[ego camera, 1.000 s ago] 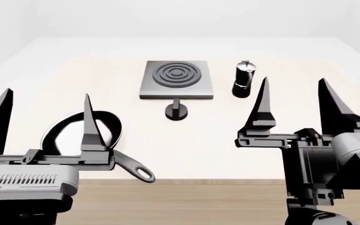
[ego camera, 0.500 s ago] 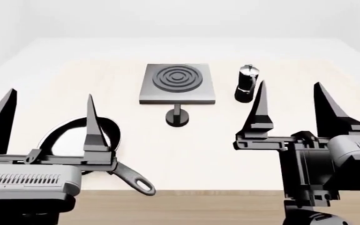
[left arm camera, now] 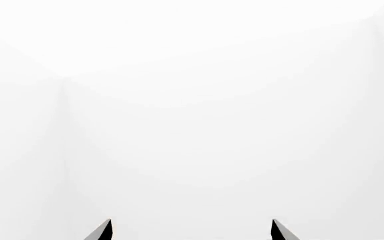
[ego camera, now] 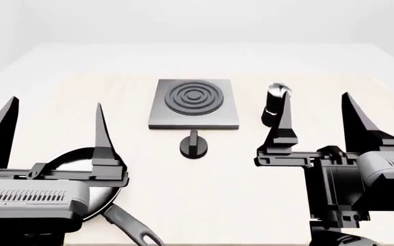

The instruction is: Turn on the stove and put the moka pot on it.

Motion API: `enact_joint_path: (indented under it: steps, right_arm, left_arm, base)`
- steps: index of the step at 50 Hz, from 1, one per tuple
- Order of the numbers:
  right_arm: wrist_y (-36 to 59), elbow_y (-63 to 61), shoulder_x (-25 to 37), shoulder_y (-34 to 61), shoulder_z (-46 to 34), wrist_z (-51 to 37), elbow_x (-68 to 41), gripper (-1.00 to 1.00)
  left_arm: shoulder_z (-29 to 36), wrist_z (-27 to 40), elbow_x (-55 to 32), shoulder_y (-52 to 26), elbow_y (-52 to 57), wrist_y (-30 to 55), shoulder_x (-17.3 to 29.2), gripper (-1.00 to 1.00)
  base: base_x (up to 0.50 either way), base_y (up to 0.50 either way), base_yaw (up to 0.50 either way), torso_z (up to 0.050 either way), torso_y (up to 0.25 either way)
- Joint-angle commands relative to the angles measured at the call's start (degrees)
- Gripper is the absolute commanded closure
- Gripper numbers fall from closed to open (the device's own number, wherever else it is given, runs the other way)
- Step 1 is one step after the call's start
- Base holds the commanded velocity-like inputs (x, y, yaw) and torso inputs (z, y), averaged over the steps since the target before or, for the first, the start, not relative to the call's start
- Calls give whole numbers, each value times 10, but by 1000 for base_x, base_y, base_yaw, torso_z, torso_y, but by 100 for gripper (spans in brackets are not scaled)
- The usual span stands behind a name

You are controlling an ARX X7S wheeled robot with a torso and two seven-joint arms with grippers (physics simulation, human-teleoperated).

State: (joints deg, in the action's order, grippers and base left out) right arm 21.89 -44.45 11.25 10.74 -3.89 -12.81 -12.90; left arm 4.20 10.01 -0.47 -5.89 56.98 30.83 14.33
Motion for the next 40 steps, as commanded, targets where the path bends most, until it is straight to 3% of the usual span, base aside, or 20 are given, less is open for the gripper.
enact_joint_path:
  steps: [1,27,32,40]
  right_arm:
    - [-9,4,7,-4,-5,-7,-4,-100]
    - [-17,6,22,-3,-19,-25,-15,-100]
    - [17,-12,26,16,-15,-34,-28,-100]
    - [-17,3,29,-2,-23,-33,-20,-100]
  left_arm:
    - [2,4,-2,-1,0,1,4,-100]
    - [5,14,-9,2,-1,-3,11,-100]
    - [6,15,-9,3,-2,-5,12,-100]
    - [6,18,-12,4,-6,-10,14,-100]
  base:
    - [242,0,0,0,0]
    - [210,0,0,0,0]
    - [162,0,0,0,0]
    - [163,0,0,0,0]
